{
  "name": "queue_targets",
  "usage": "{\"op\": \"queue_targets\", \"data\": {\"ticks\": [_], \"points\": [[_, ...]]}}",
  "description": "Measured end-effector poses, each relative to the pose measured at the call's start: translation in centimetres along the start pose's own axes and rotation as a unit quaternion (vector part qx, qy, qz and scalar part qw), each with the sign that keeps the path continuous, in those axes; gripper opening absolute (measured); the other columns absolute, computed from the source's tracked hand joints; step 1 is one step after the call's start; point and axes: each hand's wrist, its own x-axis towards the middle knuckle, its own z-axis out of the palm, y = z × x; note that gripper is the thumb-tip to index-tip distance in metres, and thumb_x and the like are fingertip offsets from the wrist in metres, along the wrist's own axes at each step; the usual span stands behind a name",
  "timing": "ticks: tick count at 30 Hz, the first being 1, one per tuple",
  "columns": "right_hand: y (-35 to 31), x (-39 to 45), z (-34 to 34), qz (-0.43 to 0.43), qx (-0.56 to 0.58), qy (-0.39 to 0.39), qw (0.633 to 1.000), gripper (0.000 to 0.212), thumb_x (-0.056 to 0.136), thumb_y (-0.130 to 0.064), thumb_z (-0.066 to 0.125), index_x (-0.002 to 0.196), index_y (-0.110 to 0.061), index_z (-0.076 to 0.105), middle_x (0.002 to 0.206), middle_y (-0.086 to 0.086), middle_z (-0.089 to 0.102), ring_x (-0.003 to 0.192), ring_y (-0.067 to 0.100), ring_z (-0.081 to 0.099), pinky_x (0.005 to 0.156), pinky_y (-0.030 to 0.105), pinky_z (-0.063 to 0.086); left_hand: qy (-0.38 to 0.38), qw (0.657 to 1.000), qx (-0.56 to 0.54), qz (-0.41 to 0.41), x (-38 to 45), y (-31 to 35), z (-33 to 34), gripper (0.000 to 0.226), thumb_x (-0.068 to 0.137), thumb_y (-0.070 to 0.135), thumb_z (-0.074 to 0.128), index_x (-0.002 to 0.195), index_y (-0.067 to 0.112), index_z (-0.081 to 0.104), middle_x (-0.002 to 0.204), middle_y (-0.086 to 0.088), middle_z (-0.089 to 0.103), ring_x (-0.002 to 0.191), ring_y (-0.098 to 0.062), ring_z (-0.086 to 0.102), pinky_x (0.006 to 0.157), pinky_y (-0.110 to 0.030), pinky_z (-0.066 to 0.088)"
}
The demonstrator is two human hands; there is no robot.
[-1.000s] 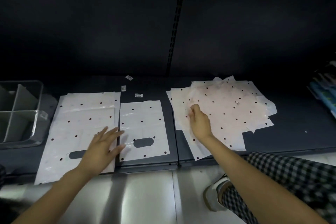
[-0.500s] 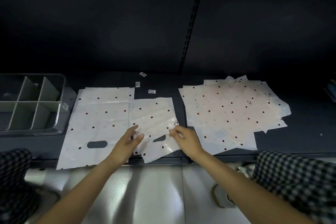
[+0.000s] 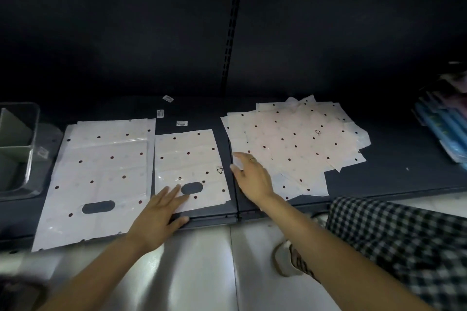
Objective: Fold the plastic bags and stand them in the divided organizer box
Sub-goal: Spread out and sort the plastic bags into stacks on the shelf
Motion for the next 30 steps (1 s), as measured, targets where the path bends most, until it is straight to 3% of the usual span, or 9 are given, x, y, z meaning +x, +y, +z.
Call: {"op": "queue_targets", "data": {"ticks": [4,10,13,15,18,22,26,30], "points": [[7.4,1.8,-5.1,0.131,-0.070,0.081,0.986,0.037,0.098,-0.029,0.043,0.133,-0.020,0.049,0.152,0.002,0.027,0.133,0.025,0.031,0.098,0.036,0.043,0.013,1.000,-0.004,0.015,0.5,-0.4,0.1,0.058,0.094,0.046,0.047,0.146,0.034,0.024,0.156,0.016,-0.004,0.144,-0.006,-0.007,0.117,-0.026,0.005],[16.0,1.2,-10.0,0.247,-0.209,0.040,0.945,0.042,0.100,-0.037,0.031,0.135,-0.021,0.049,0.155,0.004,0.021,0.141,0.024,0.017,0.110,0.038,0.029,0.013,0.999,-0.025,0.031,0.8,-0.9,0.4,0.061,0.092,0.045,0.052,0.145,0.037,0.023,0.151,0.024,-0.006,0.138,0.003,-0.011,0.116,-0.024,0.005],[16.8,1.4,-9.8,0.237,-0.216,-0.002,0.947,0.050,0.100,-0.040,0.028,0.145,-0.017,0.031,0.158,0.004,0.011,0.144,0.026,0.010,0.116,0.040,0.018,-0.001,0.999,-0.034,0.031,0.8,-1.1,0.2,0.064,0.090,0.045,0.053,0.145,0.038,0.021,0.152,0.025,-0.003,0.140,0.002,-0.010,0.117,-0.026,0.005],[16.7,1.7,-9.8,0.247,-0.197,-0.007,0.949,0.056,0.100,-0.040,0.028,0.146,-0.008,0.023,0.158,0.006,0.013,0.142,0.026,0.019,0.114,0.040,0.023,-0.010,0.999,-0.035,0.030,0.8,-1.1,0.0,0.063,0.090,0.045,0.053,0.144,0.038,0.021,0.152,0.024,-0.001,0.141,0.000,-0.010,0.117,-0.028,0.006],[16.1,2.1,-9.9,0.251,-0.201,0.032,0.946,0.054,0.100,-0.037,0.031,0.138,0.000,0.033,0.148,0.012,0.033,0.130,0.030,0.036,0.104,0.041,0.034,-0.018,0.999,-0.036,0.026,0.8,-1.1,-0.1,0.065,0.090,0.044,0.053,0.144,0.038,0.018,0.152,0.025,-0.001,0.141,0.000,-0.010,0.117,-0.028,0.005],[13.8,2.2,-9.3,0.173,-0.230,0.110,0.951,0.039,0.099,-0.028,0.037,0.121,0.002,0.052,0.131,0.012,0.052,0.116,0.028,0.050,0.097,0.036,0.038,-0.025,0.999,-0.036,0.025,0.8,-1.1,-0.2,0.064,0.090,0.045,0.053,0.144,0.039,0.018,0.153,0.023,-0.002,0.142,0.000,-0.011,0.118,-0.029,0.005],[8.8,2.3,-7.3,0.097,-0.157,0.099,0.978,0.033,0.099,-0.022,0.040,0.114,0.003,0.056,0.124,0.012,0.053,0.100,0.029,0.057,0.091,0.035,0.043,-0.023,0.999,-0.032,0.014,1.0,-0.7,-0.4,0.063,0.091,0.046,0.052,0.144,0.039,0.021,0.154,0.021,-0.001,0.141,0.000,-0.009,0.117,-0.027,0.004],[2.0,1.0,-4.0,0.036,-0.029,0.053,0.998,0.040,0.101,-0.025,0.036,0.127,0.002,0.051,0.133,0.010,0.045,0.111,0.024,0.054,0.099,0.028,0.040,0.016,1.000,-0.022,0.008,1.2,0.9,-0.6,0.061,0.092,0.045,0.051,0.144,0.040,0.020,0.155,0.015,0.013,0.146,-0.011,0.002,0.119,-0.031,0.005]]}}
